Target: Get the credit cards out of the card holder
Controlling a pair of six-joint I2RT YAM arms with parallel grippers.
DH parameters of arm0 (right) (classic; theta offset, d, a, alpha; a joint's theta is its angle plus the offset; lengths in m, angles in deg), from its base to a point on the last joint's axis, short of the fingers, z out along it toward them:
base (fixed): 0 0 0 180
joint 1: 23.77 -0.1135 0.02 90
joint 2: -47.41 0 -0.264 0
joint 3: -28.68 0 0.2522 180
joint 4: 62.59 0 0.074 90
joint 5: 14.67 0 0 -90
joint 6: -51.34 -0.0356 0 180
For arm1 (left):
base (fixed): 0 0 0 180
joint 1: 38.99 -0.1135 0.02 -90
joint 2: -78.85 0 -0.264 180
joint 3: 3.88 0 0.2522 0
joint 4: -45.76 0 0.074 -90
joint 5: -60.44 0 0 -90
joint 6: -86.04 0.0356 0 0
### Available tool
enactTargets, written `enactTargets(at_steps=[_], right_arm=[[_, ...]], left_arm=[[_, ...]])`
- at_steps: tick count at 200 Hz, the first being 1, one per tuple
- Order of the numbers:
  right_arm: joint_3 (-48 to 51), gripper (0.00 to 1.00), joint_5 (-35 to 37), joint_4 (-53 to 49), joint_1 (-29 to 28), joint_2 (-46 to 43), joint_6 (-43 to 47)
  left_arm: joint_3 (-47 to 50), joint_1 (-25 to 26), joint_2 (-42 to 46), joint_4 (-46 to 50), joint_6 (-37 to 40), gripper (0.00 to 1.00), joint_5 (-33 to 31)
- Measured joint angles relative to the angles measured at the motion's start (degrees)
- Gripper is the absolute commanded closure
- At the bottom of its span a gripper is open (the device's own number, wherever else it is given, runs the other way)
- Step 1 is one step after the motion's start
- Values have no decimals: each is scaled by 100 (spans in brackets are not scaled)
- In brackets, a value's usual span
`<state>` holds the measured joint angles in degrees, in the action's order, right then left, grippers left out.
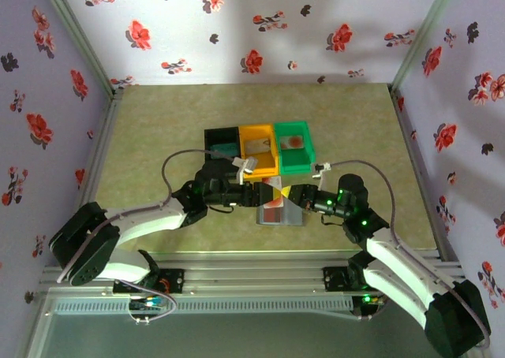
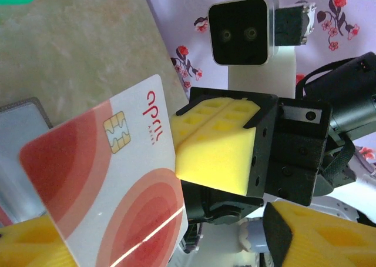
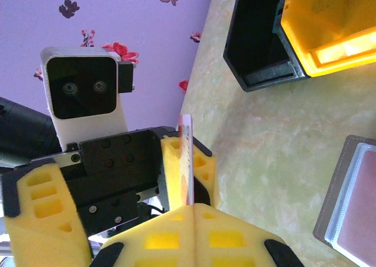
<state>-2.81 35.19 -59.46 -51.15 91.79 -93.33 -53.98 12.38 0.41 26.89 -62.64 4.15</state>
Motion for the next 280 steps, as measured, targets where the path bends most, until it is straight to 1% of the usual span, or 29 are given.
enactTargets(at_steps=[42,57,95,131,153,159,176,219,243,259,280], right_arm=[[0,100,-2,0,0,0,0],[0,100,-4,0,0,0,0],[-2,100,-22,0,0,0,0],[0,100,-42,0,0,0,2],[0,100,-42,0,0,-2,0],[-2,100,-44,0,0,-2,0],[-2,100,-46,2,0,-13,2],[-2,100,-35,-28,0,-72,22],[-2,76,85,-179,-2,-273,68],[0,55,151,-240,-4,-413,79],[7,37,219,-212,-4,-535,94]], left_arm=[[28,0,0,-44,-24,49,0],[50,0,0,-52,-37,55,0],[68,0,0,-81,-63,64,0],[83,0,0,-81,-83,81,-2],[85,0,0,-79,-76,88,-4],[85,0,0,-76,-79,92,-4],[90,-7,0,-66,-83,100,-22],[90,-11,0,-59,-79,100,-28],[107,2,13,-138,-79,100,-98],[201,0,92,-175,-79,100,-278],[271,0,243,-173,-61,100,-557]])
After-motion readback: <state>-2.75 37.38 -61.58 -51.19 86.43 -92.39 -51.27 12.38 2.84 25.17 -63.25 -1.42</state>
